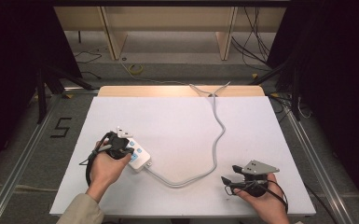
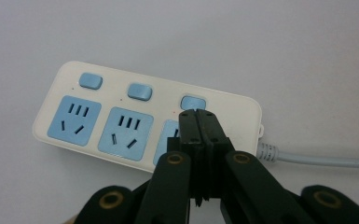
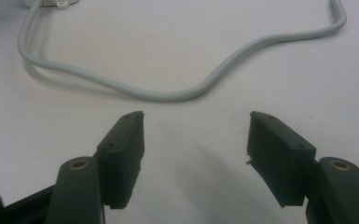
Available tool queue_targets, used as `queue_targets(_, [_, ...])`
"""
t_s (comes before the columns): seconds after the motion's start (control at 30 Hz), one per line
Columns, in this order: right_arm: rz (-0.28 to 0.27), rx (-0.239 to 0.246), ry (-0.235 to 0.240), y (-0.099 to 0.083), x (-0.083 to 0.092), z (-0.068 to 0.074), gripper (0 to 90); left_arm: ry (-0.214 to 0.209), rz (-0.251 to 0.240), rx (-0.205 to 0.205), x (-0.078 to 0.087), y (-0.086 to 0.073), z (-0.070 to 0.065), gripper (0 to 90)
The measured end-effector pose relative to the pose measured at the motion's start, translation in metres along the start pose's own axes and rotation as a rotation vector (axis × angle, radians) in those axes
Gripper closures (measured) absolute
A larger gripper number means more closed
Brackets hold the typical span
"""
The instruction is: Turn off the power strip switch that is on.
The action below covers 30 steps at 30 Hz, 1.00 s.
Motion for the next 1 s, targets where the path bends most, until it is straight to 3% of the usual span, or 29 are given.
queue_targets(1.0, [-0.002, 0.001, 0.000, 0.000, 0.000, 0.000, 37.5, 0.009, 0.005, -0.007, -0.008, 0.011, -0.001, 89.4])
Point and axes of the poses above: each handheld gripper's, and its own axes: x roughly backward along the jaws, y roughly out of its top, z roughly to its left, the point moved 9 cm from there along -x, roughly forward along the jaws, and after that the axes turned 11 degrees about z, right-handed, at the moved point
